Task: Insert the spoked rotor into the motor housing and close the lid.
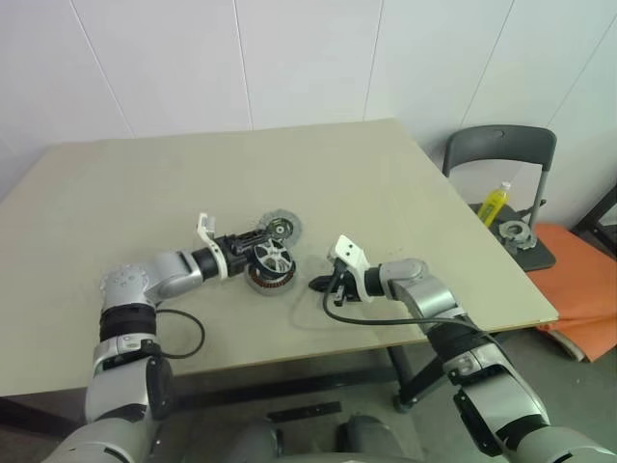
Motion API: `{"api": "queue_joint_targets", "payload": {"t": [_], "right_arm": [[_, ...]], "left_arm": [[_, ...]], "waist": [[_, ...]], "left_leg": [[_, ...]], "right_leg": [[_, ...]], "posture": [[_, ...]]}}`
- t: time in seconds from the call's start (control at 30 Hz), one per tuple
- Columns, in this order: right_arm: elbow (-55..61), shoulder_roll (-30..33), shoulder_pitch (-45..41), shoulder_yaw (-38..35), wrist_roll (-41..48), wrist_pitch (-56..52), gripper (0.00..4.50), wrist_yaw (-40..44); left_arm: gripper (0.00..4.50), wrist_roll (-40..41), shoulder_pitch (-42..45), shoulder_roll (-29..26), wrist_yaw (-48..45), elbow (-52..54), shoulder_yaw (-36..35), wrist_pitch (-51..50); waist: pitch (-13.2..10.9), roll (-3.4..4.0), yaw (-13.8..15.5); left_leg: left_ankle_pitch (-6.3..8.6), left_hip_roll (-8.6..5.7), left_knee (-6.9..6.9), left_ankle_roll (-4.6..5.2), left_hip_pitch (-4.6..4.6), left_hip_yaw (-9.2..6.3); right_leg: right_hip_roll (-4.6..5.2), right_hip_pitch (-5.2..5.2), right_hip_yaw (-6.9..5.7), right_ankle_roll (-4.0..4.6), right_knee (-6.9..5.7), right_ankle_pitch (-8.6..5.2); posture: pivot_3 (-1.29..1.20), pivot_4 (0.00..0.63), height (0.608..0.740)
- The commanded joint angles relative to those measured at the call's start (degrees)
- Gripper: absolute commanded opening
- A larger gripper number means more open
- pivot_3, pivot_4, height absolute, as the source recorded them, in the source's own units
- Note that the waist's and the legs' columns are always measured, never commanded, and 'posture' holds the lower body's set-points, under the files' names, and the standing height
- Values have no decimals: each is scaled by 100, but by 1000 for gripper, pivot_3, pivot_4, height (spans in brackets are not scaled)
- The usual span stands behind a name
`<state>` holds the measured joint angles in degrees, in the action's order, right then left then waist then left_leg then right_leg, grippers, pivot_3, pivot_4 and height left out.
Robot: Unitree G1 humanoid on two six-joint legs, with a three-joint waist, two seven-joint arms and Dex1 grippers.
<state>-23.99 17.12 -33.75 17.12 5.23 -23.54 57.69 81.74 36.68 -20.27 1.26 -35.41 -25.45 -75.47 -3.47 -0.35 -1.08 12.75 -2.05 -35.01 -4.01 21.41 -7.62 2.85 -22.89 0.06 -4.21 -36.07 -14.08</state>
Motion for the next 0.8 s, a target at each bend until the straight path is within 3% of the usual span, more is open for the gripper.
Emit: {"api": "queue_joint_targets", "payload": {"t": [0.03, 0.43, 0.8], "right_arm": [[20, -25, -206, -54, 6, 107, 0, 8], [-36, -60, -222, -62, -20, 162, 0, -11], [-23, -137, -162, -52, -23, 179, 0, -79]], "left_arm": [[2390, 18, 51, -45, -14, 151, -165, -288], [2390, -286, 15, -317, 126, 245, -194, -919], [2390, -1112, 310, -632, -440, 168, -63, -1252]], "waist": [[0, 0, -3], [0, 0, -1], [0, 1, -9]], "left_leg": [[0, 0, 0, 0, 0, 0], [0, 0, 0, 0, 0, -1], [0, 0, 1, -1, 0, -1]], "right_leg": [[0, 0, 0, 0, 0, 0], [0, 0, 0, 0, -1, 0], [0, -2, 0, 0, -2, 0]], "posture": [[0, 0, 740], [0, 0, 740], [0, 0, 740]]}}
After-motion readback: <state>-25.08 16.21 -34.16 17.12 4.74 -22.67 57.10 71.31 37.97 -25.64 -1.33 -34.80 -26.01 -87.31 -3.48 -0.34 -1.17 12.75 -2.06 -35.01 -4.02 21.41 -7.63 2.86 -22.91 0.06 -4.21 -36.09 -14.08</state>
